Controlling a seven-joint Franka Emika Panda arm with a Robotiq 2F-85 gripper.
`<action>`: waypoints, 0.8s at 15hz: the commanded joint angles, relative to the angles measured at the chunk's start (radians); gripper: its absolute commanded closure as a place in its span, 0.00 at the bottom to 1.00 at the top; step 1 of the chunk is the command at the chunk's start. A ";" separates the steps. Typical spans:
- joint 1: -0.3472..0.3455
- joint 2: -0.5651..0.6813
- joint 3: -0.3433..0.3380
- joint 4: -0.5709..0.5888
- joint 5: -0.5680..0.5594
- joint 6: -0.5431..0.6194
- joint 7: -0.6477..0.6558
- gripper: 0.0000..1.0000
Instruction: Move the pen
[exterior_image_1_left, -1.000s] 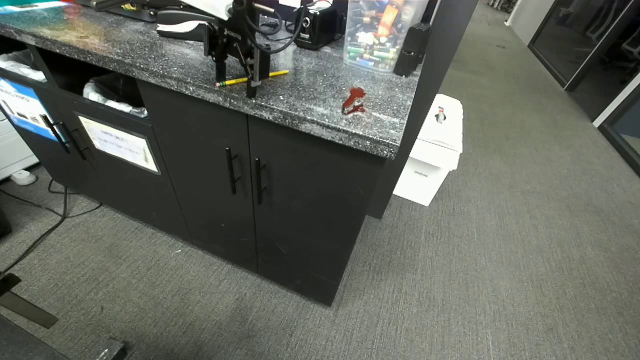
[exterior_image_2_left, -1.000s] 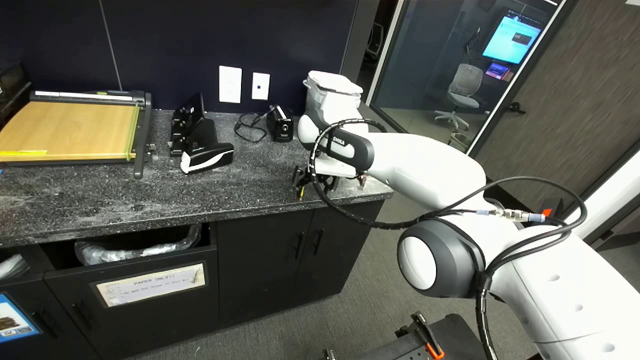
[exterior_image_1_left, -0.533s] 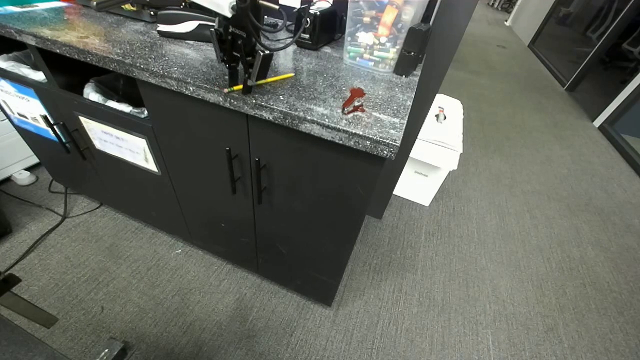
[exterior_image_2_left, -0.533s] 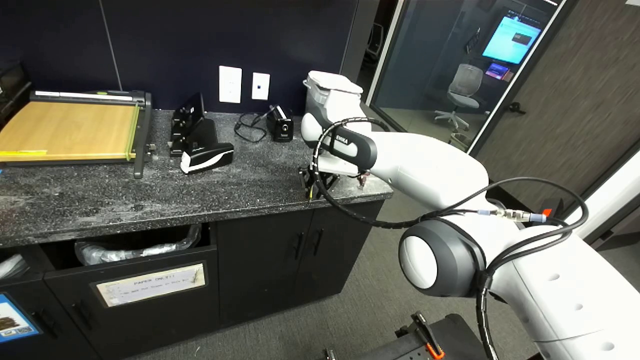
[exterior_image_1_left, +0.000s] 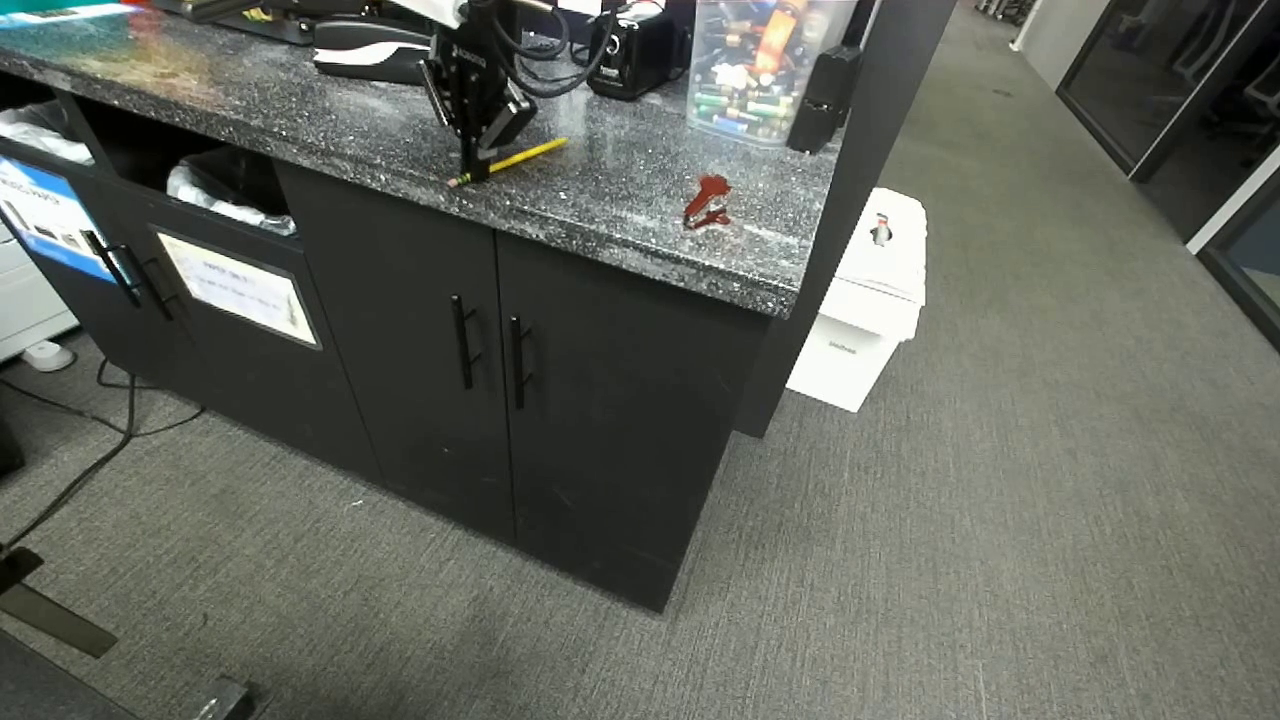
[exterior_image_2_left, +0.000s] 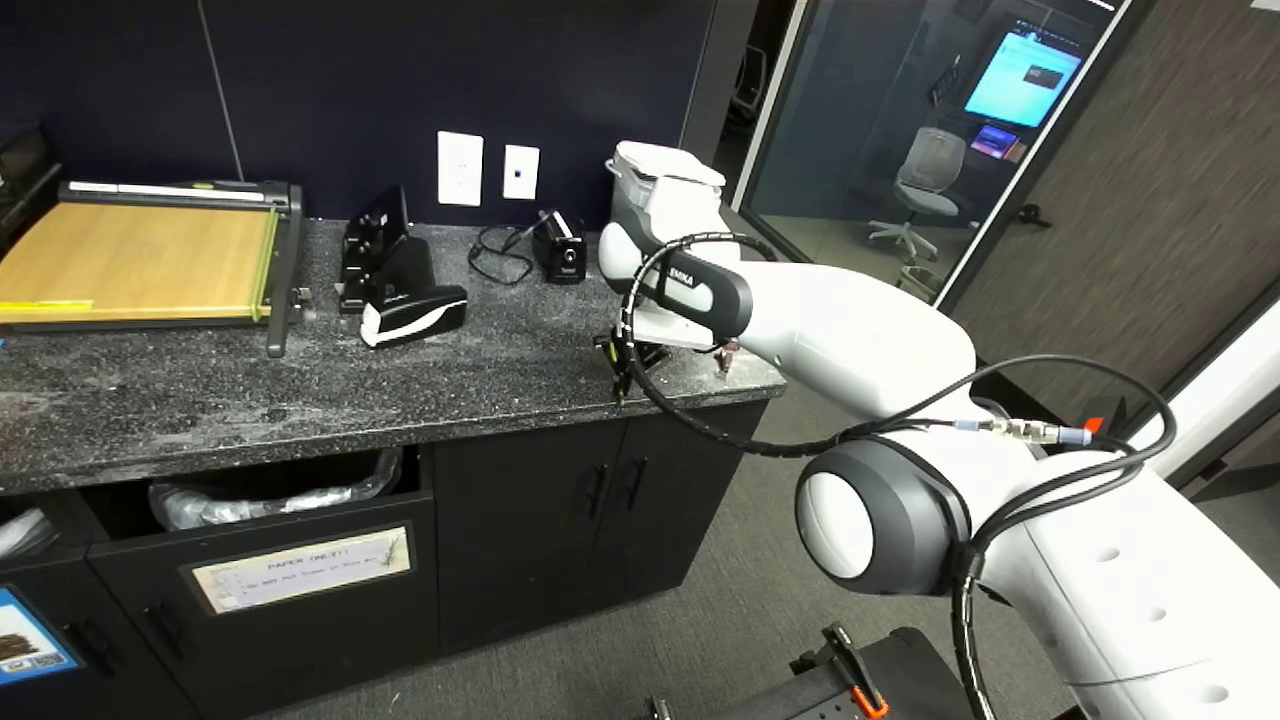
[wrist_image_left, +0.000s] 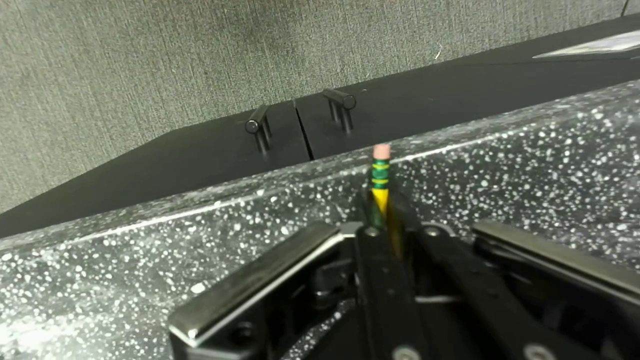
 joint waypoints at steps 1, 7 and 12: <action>0.023 -0.008 0.033 0.036 0.009 -0.005 -0.081 0.98; 0.101 -0.045 0.055 0.033 0.003 -0.054 -0.179 0.98; 0.135 -0.042 0.057 0.018 -0.002 -0.109 -0.216 0.98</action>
